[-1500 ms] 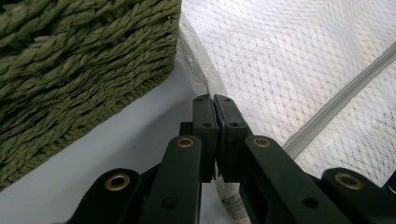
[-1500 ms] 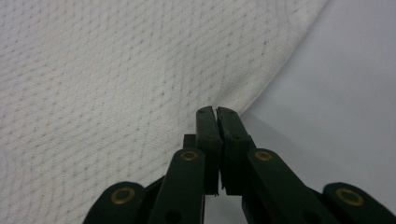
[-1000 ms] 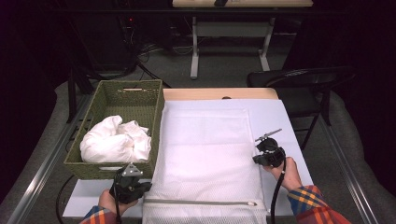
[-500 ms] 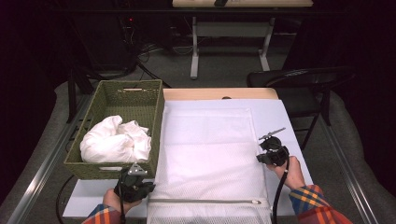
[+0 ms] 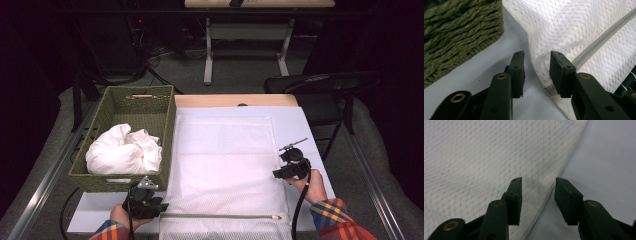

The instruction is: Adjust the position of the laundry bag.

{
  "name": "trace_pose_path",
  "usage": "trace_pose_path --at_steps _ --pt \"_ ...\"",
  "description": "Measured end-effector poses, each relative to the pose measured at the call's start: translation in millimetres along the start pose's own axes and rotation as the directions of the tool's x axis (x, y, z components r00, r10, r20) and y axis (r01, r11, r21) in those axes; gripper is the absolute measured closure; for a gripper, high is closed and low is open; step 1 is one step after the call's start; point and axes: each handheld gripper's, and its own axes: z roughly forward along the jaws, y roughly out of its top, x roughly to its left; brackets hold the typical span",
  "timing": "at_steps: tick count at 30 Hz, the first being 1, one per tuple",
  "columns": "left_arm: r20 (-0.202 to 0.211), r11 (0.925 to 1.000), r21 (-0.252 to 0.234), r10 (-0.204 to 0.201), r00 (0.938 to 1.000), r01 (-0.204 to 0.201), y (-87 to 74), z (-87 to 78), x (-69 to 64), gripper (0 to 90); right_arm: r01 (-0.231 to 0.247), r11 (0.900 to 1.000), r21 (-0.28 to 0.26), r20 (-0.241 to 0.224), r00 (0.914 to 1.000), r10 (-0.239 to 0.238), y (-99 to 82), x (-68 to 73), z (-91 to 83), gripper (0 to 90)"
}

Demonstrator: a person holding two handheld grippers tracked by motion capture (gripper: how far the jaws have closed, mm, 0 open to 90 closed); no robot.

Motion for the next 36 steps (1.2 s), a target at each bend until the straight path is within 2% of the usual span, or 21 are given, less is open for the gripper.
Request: trace_pose_path --at_steps 3,7,10,15,25,36 --pt "0.011 0.9999 0.013 0.006 0.9999 -0.006 0.3 2.8 -1.3 70.3 -0.005 0.9998 0.017 -0.003 1.0000 0.005 0.5 2.1 4.1 60.3" --pt "0.022 0.9989 0.042 0.021 0.9995 -0.022 0.8 7.4 -2.3 76.6 0.015 0.9996 0.025 0.013 0.9998 -0.015 2.9 5.0 7.4 66.2" --pt "0.023 0.9982 0.052 0.027 0.9994 -0.028 1.1 9.7 -3.3 83.9 0.012 0.9997 0.020 0.026 0.9996 -0.013 2.7 2.9 7.2 76.8" --pt "0.024 0.9978 0.058 0.032 0.9992 -0.033 2.0 11.3 -4.3 87.9 0.026 0.9995 0.017 0.020 0.9995 -0.026 3.4 2.5 7.7 84.8" --pt "0.002 0.9971 0.041 0.064 0.9979 -0.064 8.1 15.6 -8.7 88.4 0.018 0.9998 0.009 0.021 0.9996 -0.018 6.5 -1.6 7.3 86.9" --pt "-0.030 0.9986 0.017 0.051 0.9983 -0.050 11.9 16.3 -7.7 88.4 0.013 0.9999 -0.001 0.024 0.9996 -0.013 11.0 -7.6 8.9 86.7"
